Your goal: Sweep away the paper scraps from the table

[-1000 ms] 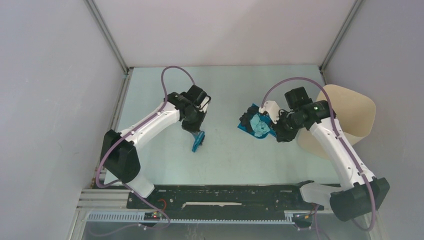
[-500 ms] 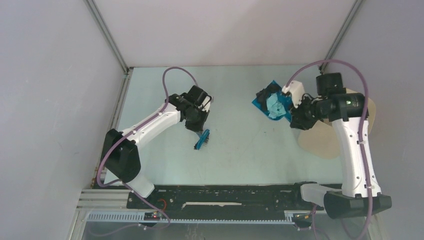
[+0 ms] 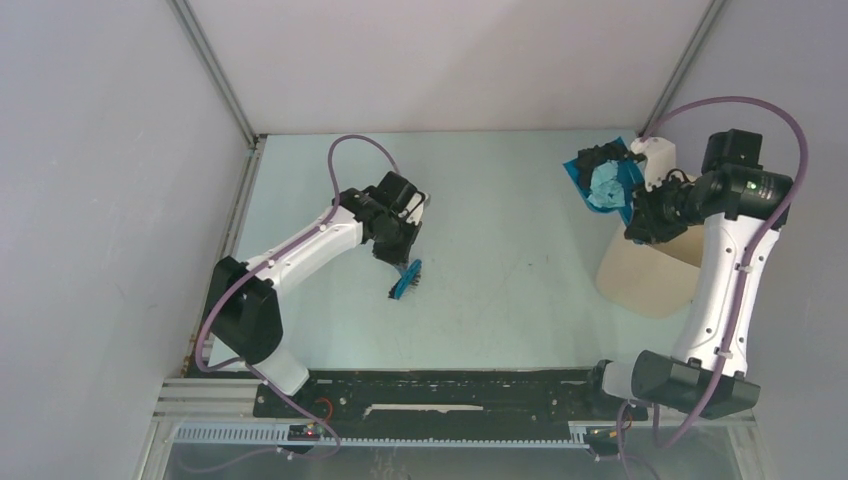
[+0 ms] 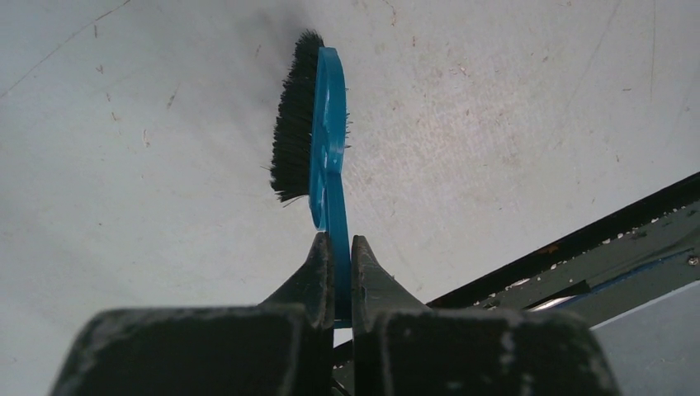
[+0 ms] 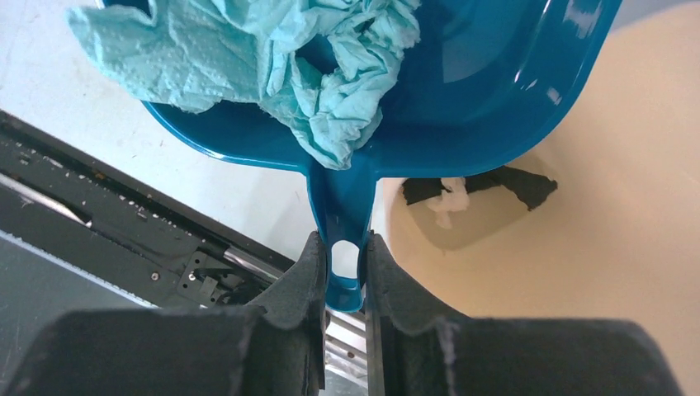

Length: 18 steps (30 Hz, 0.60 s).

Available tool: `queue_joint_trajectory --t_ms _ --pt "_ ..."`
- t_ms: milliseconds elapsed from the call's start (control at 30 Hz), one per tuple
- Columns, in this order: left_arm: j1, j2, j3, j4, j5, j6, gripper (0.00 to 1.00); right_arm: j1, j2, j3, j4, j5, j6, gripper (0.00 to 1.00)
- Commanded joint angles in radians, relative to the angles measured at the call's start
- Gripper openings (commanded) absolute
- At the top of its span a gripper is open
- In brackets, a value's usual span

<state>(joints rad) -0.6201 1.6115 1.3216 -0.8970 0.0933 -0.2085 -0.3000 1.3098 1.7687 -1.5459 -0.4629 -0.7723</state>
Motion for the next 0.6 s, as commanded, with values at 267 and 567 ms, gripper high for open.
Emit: queue_joint_trajectory --t_ms 267,567 --pt "-0.016 -0.079 -0.054 0.155 0.318 -0.008 0.00 -0.221 0.036 0.131 -0.057 0.123 -0.110 0.00" --pt "-0.016 -0.224 -0.135 0.376 0.342 -0.118 0.00 -0.352 0.080 0.150 -0.057 0.237 -0.238 0.00"
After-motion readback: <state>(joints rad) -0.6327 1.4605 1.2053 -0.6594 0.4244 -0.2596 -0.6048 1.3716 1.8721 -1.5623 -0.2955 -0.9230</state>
